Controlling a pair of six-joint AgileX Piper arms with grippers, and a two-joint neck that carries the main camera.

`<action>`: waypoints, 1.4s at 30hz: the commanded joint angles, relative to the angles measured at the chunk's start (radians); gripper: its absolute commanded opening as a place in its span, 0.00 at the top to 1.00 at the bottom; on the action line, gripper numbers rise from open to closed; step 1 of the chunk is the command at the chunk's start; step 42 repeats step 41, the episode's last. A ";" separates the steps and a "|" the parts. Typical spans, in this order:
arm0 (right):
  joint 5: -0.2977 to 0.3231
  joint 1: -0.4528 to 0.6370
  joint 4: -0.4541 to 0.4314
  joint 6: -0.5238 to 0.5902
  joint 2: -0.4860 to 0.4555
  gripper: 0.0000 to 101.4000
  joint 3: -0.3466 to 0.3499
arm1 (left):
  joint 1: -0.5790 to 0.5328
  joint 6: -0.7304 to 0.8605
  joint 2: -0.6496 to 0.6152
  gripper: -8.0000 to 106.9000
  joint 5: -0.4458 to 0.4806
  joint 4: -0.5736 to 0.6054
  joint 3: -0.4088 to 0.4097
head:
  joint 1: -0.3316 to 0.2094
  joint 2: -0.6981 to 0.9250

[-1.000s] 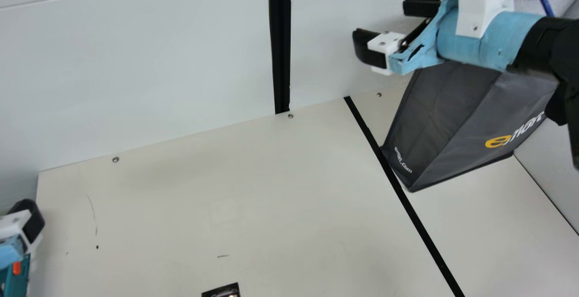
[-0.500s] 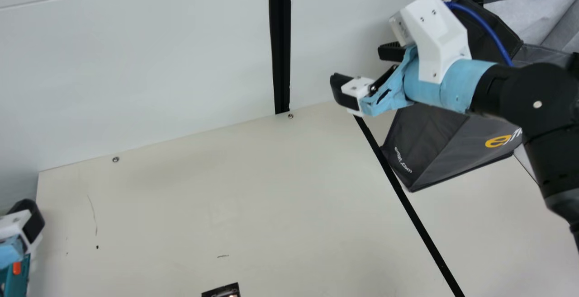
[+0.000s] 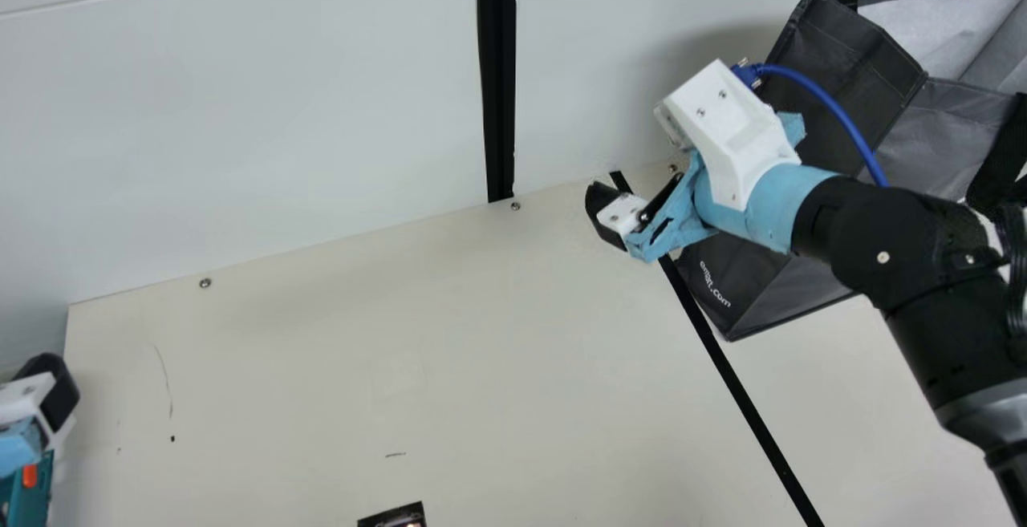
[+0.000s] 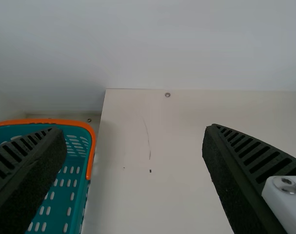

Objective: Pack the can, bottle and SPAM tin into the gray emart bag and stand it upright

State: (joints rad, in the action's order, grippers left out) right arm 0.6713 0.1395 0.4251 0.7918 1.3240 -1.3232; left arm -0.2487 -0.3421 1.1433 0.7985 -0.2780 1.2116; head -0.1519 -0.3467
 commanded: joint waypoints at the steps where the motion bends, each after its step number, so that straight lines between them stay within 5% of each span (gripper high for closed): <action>1: 0.001 -0.005 -0.011 -0.007 -0.001 0.06 0.011 | 0.000 0.000 0.000 0.15 0.000 0.000 0.000 | -0.023 -0.002; 42: 0.000 -0.012 0.003 -0.008 0.000 0.06 0.020 | 0.000 0.000 0.000 0.15 0.000 0.000 0.000 | -0.023 -0.002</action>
